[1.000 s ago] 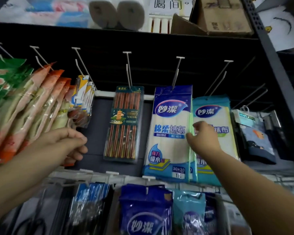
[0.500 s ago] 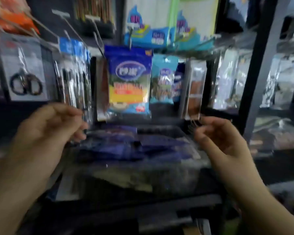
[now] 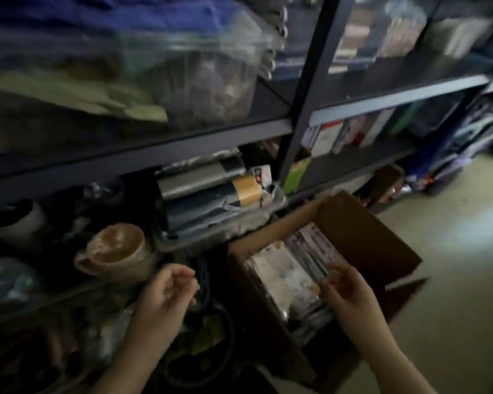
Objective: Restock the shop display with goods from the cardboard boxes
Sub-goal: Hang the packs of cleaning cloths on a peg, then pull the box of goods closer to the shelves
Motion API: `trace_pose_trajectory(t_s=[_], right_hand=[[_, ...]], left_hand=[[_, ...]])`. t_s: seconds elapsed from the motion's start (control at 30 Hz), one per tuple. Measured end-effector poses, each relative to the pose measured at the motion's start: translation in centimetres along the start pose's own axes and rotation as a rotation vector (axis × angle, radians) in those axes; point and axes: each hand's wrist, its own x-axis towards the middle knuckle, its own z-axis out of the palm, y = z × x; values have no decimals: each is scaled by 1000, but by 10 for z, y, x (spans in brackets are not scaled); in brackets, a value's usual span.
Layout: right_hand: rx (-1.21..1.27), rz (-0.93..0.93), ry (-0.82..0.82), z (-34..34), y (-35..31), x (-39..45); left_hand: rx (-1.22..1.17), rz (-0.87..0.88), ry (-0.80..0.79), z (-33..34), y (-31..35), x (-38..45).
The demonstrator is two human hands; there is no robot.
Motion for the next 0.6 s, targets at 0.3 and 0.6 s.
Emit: trace_pose_trajectory(t_s=[0.3, 0.6], right_hand=[[-136, 203, 48, -25, 59, -2], [-283, 231, -12, -91, 93, 54]], left_hand=[[139, -224, -186, 58, -38, 4], [246, -118, -198, 131, -36, 14]])
